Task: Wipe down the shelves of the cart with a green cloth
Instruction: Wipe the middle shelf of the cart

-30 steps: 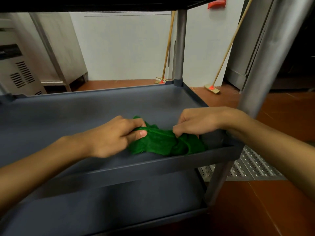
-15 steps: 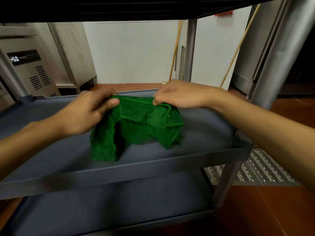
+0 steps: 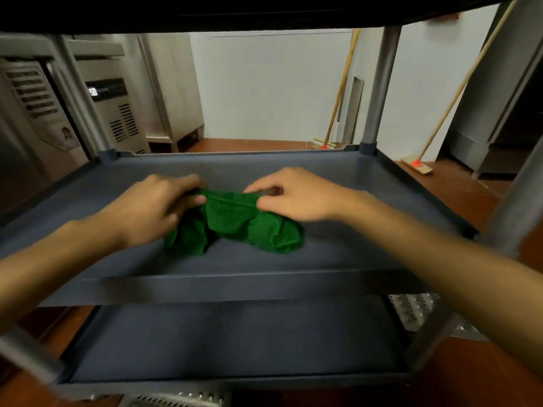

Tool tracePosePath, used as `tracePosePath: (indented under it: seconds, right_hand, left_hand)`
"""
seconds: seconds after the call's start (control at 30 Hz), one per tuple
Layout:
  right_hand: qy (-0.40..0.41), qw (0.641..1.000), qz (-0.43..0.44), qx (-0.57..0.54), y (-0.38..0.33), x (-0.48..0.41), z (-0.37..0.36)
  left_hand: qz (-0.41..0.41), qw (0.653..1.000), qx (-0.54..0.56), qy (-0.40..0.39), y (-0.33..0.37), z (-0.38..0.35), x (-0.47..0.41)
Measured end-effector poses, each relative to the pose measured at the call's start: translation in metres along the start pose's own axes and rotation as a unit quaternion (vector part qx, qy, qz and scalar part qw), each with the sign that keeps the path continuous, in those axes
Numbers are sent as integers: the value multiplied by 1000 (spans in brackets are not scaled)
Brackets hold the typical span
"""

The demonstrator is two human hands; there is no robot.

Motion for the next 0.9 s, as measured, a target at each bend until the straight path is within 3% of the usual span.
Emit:
tracePosePath:
  seconds: [0.13,0.27,0.5,0.6,0.9]
  right_hand:
    - [-60,997,28,-33,13,17,-36]
    - [-115,985,14,-124,16,23,-39]
    - [-188,979,60,-53,-4,11,-66]
    - [-193,978,74,-20,-15,4,-73]
    - [-182,977,105,-41,-41,-18,-99]
  left_hand:
    - [16,998,46,-41,-6,-14,48]
    - [60,995,57,50,-42,8,88]
    - [214,965,-33,149,-152,48,154]
    - [283,943,4,177,-171,51,174]
    - [316,929,24,191,-174,40,171]
Point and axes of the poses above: each hand's wrist, its own x-axis away from the middle knuckle, its own z-axis out of the back of the hand, y = z × x, the point moved 5 cm from there along -x, towards the middle knuckle, and after that the axes turned 8 degrees about y, right-handed, at the moved point
